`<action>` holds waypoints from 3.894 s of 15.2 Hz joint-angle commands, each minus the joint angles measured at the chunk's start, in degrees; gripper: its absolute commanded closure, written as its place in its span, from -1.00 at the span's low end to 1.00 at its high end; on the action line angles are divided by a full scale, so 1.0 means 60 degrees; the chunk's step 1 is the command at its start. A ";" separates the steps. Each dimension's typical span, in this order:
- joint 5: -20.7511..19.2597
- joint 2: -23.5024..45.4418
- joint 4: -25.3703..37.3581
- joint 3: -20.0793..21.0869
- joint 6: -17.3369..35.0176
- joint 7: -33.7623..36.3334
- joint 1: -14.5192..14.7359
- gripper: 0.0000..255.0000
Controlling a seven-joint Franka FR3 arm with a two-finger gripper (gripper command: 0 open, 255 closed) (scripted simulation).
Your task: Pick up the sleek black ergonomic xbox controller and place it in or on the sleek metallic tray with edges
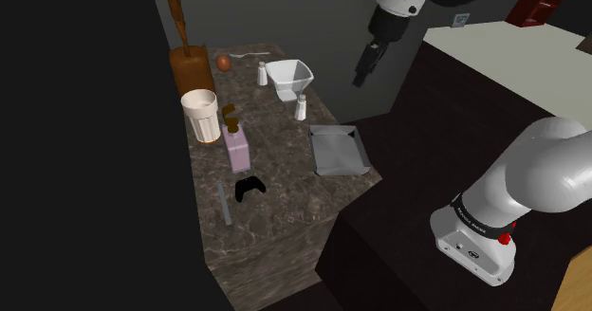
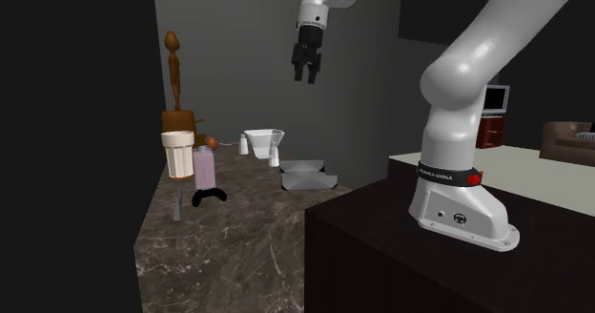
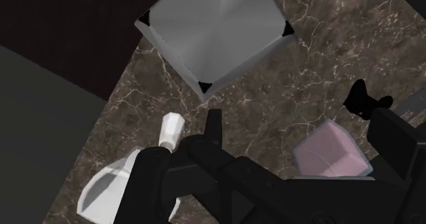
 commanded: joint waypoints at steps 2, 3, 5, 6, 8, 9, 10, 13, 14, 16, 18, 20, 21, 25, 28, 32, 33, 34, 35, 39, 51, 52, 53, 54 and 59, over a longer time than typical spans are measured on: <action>-0.0049 0.0884 0.0096 0.0412 0.0811 -0.0045 0.0226 -1.00; -0.0083 0.1160 0.0126 0.0546 0.1057 -0.0053 0.0292 -1.00; -0.0183 0.1727 0.0210 0.0813 0.1538 -0.0049 0.0413 -1.00; -0.0250 0.2019 0.0265 0.0948 0.1771 -0.0038 0.0468 -1.00; -0.0427 0.2616 0.0398 0.1215 0.2221 0.0009 0.0568 -1.00; -0.0537 0.2922 0.0476 0.1347 0.2438 0.0046 0.0614 -1.00; -0.0664 0.3232 0.0562 0.1477 0.2648 0.0092 0.0658 -1.00; -0.1152 0.4187 0.0867 0.1848 0.3232 0.0297 0.0784 -1.00; -0.1352 0.4513 0.0984 0.1962 0.3410 0.0388 0.0829 -1.00; -0.1810 0.5178 0.1242 0.2165 0.3735 0.0604 0.0929 -1.00; -0.2337 0.5854 0.1532 0.2322 0.4016 0.0860 0.1061 -1.00; -0.2913 0.6539 0.1854 0.2419 0.4248 0.1142 0.1239 -1.00; -0.3212 0.6882 0.2028 0.2446 0.4346 0.1286 0.1346 -1.00; -0.4381 0.8241 0.2797 0.2388 0.4629 0.1819 0.1919 -1.00; -0.5160 0.9233 0.3444 0.2232 0.4751 0.2123 0.2448 -1.00; -0.5702 1.0017 0.3888 0.2015 0.4958 0.2343 0.2838 -1.00; -0.5771 1.0124 0.3911 0.1964 0.5037 0.2388 0.2867 -1.00; -0.5839 1.0233 0.3936 0.1912 0.5116 0.2433 0.2897 -1.00; -0.5907 1.0342 0.3963 0.1861 0.5193 0.2477 0.2926 -1.00; -0.6076 1.0626 0.4042 0.1724 0.5390 0.2588 0.3005 -1.00; -0.6060 1.0604 0.4038 0.1734 0.5374 0.2562 0.2985 1.00; -0.6054 1.0608 0.4055 0.1738 0.5360 0.2558 0.2987 1.00; -0.6053 1.0614 0.4067 0.1737 0.5355 0.2556 0.2988 1.00; -0.6048 1.0604 0.4061 0.1741 0.5352 0.2548 0.2981 1.00; -0.5936 1.0408 0.4016 0.1832 0.5218 0.2464 0.2921 1.00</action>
